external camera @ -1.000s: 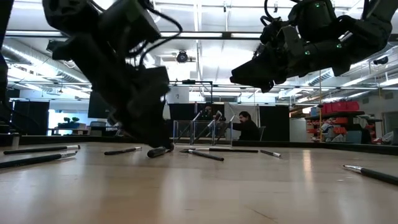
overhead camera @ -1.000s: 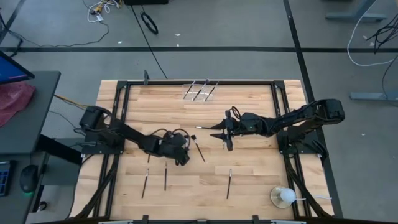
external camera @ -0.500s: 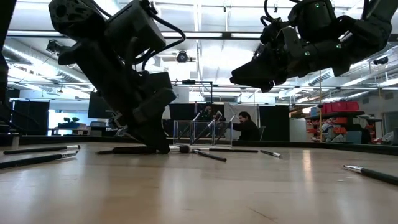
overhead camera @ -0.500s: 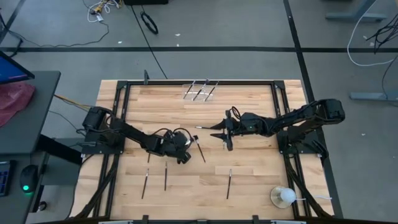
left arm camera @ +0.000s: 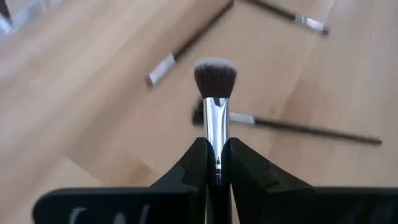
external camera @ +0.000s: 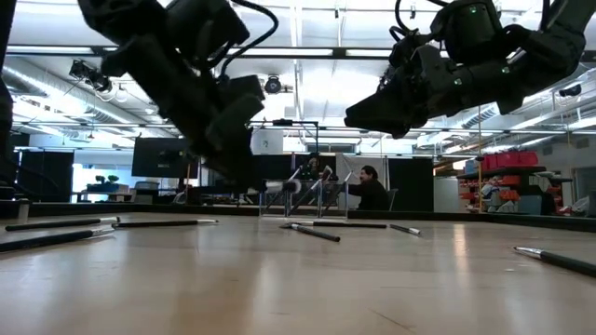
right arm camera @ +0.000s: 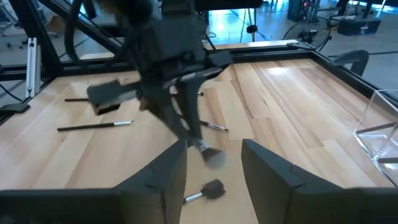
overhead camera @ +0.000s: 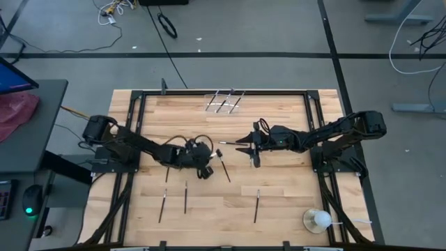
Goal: Put items in baskets/containers
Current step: Put the black blush brush into the transparent organizer
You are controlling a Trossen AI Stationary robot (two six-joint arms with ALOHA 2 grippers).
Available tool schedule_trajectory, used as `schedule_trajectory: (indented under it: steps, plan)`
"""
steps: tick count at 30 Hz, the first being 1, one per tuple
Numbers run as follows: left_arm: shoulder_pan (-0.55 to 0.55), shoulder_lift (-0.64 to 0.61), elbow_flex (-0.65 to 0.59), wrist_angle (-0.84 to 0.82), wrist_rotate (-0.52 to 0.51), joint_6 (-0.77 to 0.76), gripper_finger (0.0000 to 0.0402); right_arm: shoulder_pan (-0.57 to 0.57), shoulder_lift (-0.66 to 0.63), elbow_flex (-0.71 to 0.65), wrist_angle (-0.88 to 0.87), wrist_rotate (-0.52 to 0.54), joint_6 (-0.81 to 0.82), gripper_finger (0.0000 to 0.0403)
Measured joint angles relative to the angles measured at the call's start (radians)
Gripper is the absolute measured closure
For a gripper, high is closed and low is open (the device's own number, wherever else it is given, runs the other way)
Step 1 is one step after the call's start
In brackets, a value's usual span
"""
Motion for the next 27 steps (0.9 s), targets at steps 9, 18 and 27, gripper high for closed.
schedule_trajectory:
  steps: [9, 18, 27]
  plan:
    - [0.311, -0.026, -0.037, 0.498, 0.419, 0.413, 0.0353, 0.004, 0.004, 0.000, -0.011, 0.000, 0.025, 0.0247]
    - [0.610, -0.007, 0.041, 0.742, 0.660, 0.528, 0.0353, 0.010, 0.022, -0.001, 0.008, 0.040, -0.021, 0.0247]
    - [0.794, 0.114, 0.165, 0.606, 0.612, 0.552, 0.0353, 0.006, 0.022, -0.001, 0.048, 0.159, -0.022, 0.0247]
